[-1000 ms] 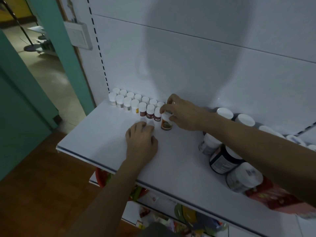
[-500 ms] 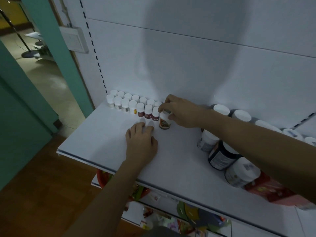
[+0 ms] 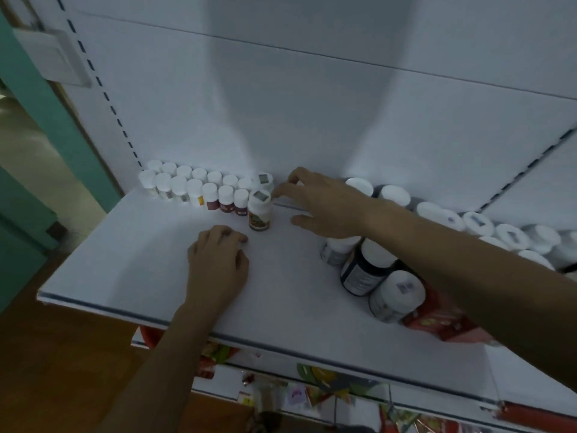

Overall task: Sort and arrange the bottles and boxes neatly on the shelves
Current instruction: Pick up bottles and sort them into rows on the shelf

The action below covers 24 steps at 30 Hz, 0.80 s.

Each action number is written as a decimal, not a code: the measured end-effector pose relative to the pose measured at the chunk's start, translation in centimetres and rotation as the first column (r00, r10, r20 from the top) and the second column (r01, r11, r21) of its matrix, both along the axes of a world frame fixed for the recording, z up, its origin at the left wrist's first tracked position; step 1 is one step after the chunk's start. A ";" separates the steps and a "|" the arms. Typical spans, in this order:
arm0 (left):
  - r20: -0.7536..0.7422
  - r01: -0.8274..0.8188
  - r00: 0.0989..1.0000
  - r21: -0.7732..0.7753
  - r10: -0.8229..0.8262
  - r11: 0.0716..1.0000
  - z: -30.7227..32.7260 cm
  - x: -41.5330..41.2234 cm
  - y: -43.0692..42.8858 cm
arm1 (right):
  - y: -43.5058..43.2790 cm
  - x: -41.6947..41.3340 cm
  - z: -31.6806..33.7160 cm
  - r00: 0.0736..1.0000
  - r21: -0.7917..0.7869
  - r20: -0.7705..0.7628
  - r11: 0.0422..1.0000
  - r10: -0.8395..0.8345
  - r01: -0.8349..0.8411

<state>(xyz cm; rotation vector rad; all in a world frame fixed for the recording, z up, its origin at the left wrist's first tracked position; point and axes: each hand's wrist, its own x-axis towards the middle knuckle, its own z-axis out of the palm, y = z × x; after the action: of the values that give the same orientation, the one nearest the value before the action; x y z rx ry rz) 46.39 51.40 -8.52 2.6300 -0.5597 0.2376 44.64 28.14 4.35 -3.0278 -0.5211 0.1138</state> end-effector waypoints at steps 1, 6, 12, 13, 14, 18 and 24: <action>0.004 0.017 1.000 -0.005 -0.017 1.000 0.0 -0.3 0.1 | -1.1 -1.0 0.6 0.999 -0.025 -0.034 0.999 -0.025 0.024; -0.112 0.066 0.991 -0.015 -0.067 0.998 0.7 -2.8 -0.3 | -6.2 -6.7 3.2 0.988 -0.041 -0.052 0.989 -0.143 0.141; -0.012 0.253 0.964 -0.281 -0.267 0.926 4.7 -5.8 -6.3 | -9.4 -10.5 3.7 0.981 0.155 0.028 0.970 -0.194 0.187; 0.007 0.263 0.961 -0.318 -0.276 0.911 5.3 -5.9 -7.4 | -9.7 -10.9 3.6 0.979 0.182 0.036 0.965 -0.199 0.189; 0.007 0.279 0.956 -0.330 -0.293 0.902 5.7 -5.8 -8.6 | -9.8 -11.3 3.4 0.979 0.195 0.035 0.962 -0.203 0.192; -0.121 0.460 0.868 -0.172 -0.482 0.871 6.4 -4.8 -12.8 | -8.2 -12.7 1.4 0.989 0.103 0.047 0.985 -0.141 0.135; -0.145 0.283 0.933 -0.266 -0.329 0.921 5.9 -6.9 -13.0 | -8.2 -13.4 -0.7 0.971 0.177 0.184 0.977 -0.150 0.118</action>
<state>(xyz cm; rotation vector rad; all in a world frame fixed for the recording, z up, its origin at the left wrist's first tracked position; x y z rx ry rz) 39.53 38.44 -2.60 2.2593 -0.8128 -0.0391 31.28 19.94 3.62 -2.9147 -0.3169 -0.2266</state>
